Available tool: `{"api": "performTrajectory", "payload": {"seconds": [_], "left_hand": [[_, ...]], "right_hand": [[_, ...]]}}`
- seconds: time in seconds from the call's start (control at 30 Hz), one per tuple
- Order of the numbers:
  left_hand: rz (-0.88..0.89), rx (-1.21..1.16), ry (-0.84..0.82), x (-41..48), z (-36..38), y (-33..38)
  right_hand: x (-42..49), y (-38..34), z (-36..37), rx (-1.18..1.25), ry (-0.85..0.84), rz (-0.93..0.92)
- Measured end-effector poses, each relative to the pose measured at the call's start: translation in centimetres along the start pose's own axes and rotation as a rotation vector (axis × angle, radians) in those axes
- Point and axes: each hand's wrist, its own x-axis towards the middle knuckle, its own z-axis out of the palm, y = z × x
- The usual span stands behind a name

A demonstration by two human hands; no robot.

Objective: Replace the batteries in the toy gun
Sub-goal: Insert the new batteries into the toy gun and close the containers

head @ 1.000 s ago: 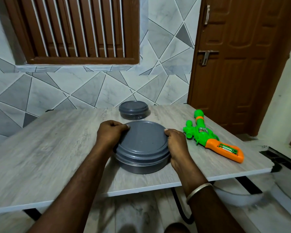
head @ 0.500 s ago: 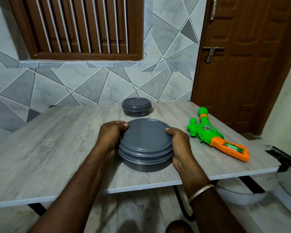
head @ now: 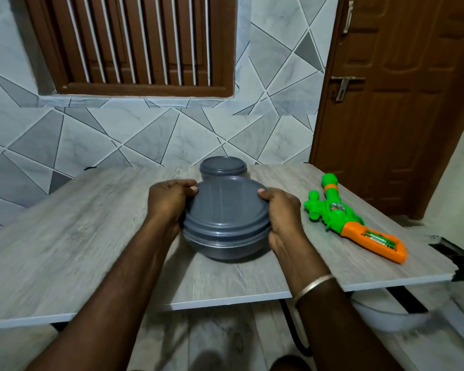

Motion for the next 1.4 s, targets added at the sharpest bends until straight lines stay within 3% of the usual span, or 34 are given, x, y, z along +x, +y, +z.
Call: {"api": "performTrajectory", "payload": {"seconds": [0.23, 0.5, 0.77, 1.4], "left_hand": [[0.125, 0.118, 0.134, 5.4, -4.8, 3.4], [0.047, 0.242, 0.222, 10.2, -10.2, 1.1], [0.016, 0.246, 0.250, 11.8, -12.5, 0.5], [0.055, 0.389, 0.252, 12.9, -13.4, 0.3]], "right_hand": [[1.8, 1.8, 8.9, -0.020, -0.152, 0.018], [3.4, 7.8, 15.2, -0.188, -0.205, 0.124], [3.5, 9.4, 18.1, -0.232, -0.245, 0.217], [3.3, 10.4, 18.9, -0.185, -0.231, 0.183]]}}
